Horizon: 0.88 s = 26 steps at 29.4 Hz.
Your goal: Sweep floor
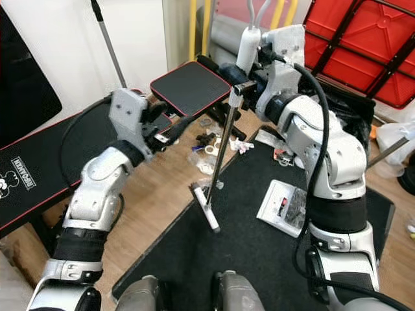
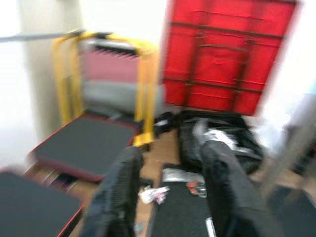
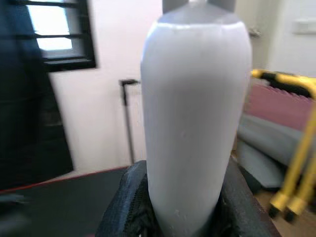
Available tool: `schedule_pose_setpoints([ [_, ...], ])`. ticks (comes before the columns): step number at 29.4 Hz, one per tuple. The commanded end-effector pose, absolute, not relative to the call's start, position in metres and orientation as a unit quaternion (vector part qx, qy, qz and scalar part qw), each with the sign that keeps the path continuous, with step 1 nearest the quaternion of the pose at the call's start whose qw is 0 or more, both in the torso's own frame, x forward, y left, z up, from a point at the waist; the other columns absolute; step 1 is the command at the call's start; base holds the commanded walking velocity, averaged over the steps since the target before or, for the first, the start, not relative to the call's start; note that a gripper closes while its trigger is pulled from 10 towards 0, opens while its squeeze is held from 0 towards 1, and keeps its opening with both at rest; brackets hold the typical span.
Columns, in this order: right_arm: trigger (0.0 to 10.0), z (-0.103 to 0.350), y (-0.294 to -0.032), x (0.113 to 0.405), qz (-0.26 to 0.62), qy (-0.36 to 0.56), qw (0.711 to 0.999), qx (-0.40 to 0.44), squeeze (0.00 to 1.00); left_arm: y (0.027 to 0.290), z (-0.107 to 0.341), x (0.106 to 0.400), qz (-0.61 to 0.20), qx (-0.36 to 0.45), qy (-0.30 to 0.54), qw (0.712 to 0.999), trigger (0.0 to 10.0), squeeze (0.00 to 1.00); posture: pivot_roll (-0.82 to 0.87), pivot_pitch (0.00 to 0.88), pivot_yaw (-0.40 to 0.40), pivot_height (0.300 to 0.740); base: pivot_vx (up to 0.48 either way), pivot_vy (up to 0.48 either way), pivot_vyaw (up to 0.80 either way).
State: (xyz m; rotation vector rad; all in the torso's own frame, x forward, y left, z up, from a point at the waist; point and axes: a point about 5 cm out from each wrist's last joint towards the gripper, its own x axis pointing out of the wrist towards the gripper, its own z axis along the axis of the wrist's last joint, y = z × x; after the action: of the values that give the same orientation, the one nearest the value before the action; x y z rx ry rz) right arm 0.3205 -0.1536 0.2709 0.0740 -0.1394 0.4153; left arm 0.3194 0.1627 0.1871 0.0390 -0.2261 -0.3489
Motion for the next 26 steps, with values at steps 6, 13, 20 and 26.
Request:
schedule_pose_setpoints([
  [6, 0.0, 0.271, -0.17, 0.314, 0.157, -0.101, 0.982, 0.013, 0.0, 0.169, 0.174, 0.315, -0.129, 0.0, -0.09, 0.988, 0.0, 0.0, -0.19, 0.039, -0.161, 0.74, 0.0, 0.0, 0.0],
  [13, 0.0, 0.262, -0.176, 0.312, 0.131, -0.102, 0.986, 0.006, 0.0, 0.155, 0.165, 0.308, -0.148, -0.017, -0.075, 0.986, 0.0, 0.0, -0.19, 0.042, -0.154, 0.74, 0.0, 0.0, 0.0],
  [20, 10.0, 0.255, -0.177, 0.311, 0.121, -0.098, 0.988, 0.009, 0.0, 0.144, 0.164, 0.305, -0.161, -0.031, -0.07, 0.984, 0.0, 0.0, -0.19, 0.043, -0.156, 0.74, 0.0, 0.0, 0.0],
  [26, 0.0, 0.253, -0.173, 0.311, 0.131, -0.099, 0.986, 0.013, 0.0, 0.135, 0.164, 0.305, -0.173, -0.03, -0.07, 0.982, 0.0, 0.0, -0.19, 0.044, -0.155, 0.74, 0.0, 0.0, 0.0],
])
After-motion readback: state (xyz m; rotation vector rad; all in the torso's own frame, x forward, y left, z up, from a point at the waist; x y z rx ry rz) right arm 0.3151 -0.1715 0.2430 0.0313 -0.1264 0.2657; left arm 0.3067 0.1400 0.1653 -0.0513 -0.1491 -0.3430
